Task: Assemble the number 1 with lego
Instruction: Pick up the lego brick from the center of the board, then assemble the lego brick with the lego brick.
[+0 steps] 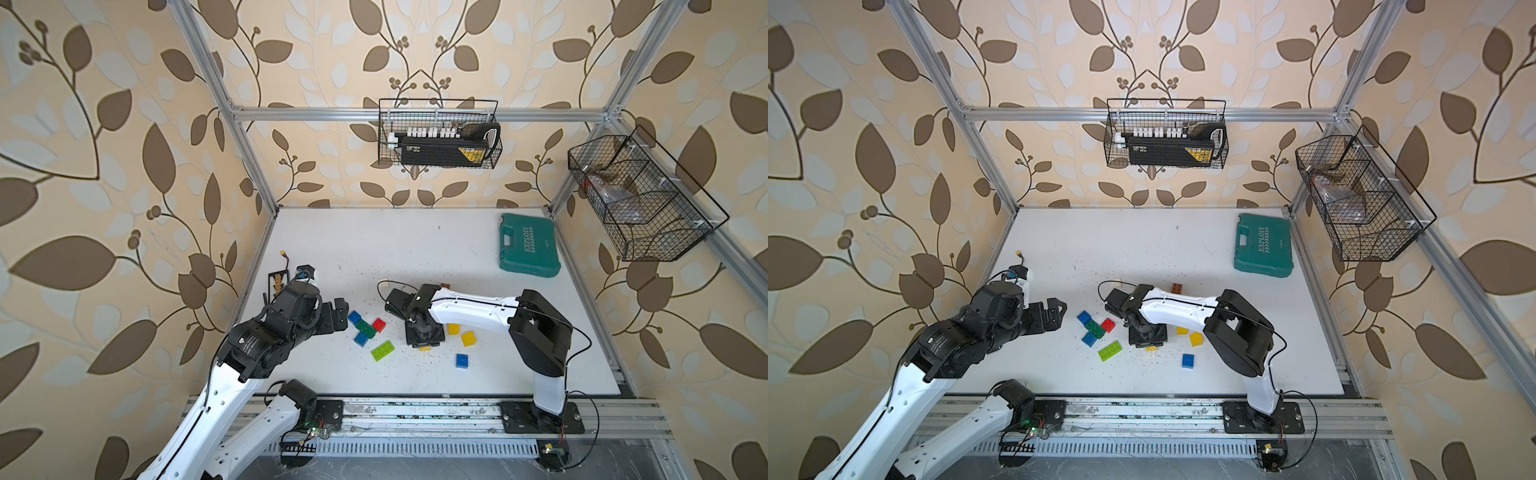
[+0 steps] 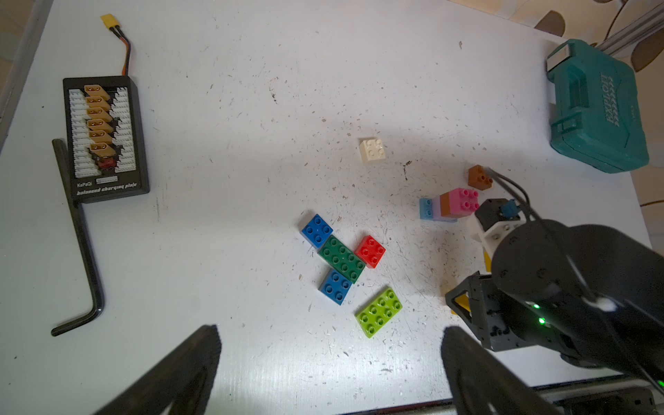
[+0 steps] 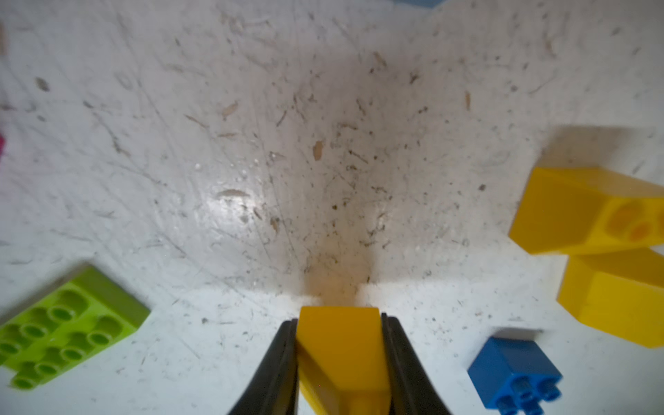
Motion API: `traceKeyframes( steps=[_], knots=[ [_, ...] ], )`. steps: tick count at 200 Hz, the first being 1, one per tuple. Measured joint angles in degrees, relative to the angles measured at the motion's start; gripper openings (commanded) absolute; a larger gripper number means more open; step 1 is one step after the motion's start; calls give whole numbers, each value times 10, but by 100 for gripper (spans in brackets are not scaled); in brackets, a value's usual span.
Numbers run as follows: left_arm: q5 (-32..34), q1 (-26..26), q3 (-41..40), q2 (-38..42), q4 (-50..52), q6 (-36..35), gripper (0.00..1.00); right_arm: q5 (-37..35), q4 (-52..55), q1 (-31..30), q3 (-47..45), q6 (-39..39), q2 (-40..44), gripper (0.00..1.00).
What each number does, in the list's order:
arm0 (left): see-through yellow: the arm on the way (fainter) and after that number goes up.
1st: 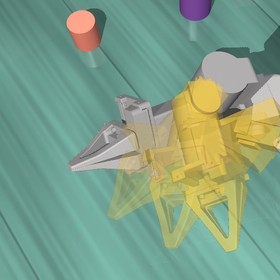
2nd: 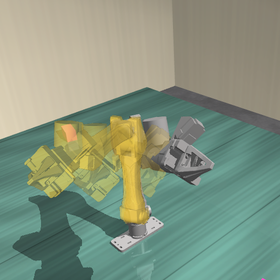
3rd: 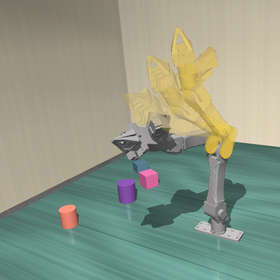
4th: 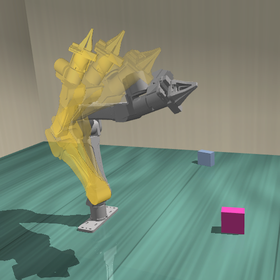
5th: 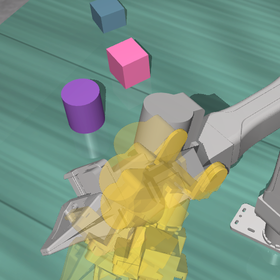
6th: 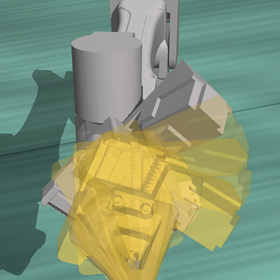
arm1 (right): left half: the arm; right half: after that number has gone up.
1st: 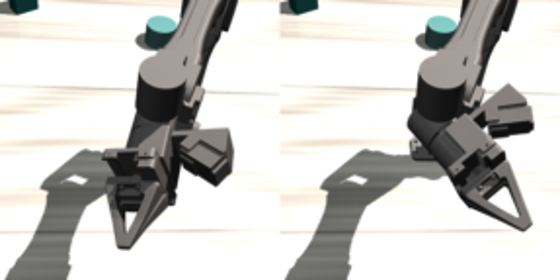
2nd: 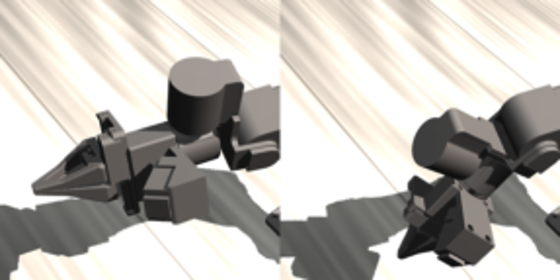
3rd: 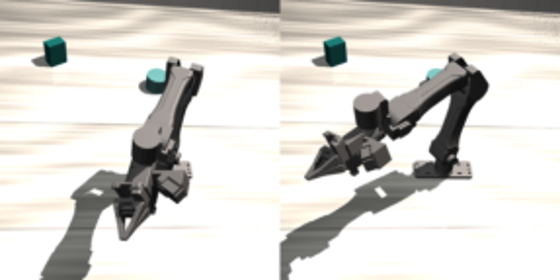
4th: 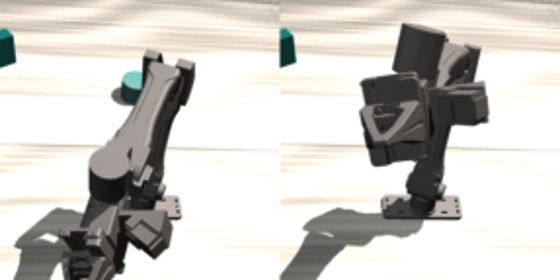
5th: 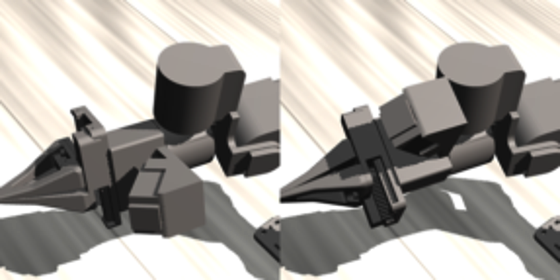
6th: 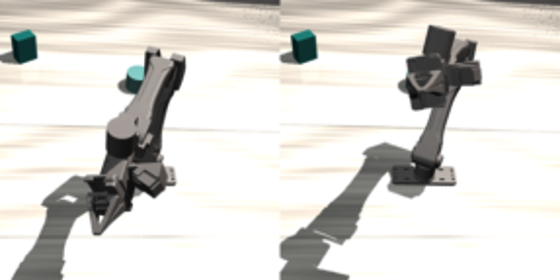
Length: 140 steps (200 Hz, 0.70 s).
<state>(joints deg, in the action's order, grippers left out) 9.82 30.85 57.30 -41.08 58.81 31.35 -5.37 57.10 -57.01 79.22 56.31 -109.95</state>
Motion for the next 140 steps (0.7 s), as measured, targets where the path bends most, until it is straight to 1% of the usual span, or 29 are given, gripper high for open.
traceKeyframes(
  steps=[21, 41, 80, 109, 140],
  knots=[
    [0, 0, 0, 1, 0, 0, 99, 0, 23, 2, 11, 0, 29, 23],
    [0, 0, 0, 5, 0, 0, 99, 0, 47, 10, 42, -4, 39, 23],
    [0, 0, 0, 9, 0, 0, 99, 0, 81, 63, 125, -25, 39, 22],
    [0, 0, 0, 15, 0, 0, 99, 0, 104, 99, 184, -42, 23, 22],
    [0, 0, 0, 16, 0, 0, 99, 3, 121, 118, 230, -56, -17, 22]
  ],
)
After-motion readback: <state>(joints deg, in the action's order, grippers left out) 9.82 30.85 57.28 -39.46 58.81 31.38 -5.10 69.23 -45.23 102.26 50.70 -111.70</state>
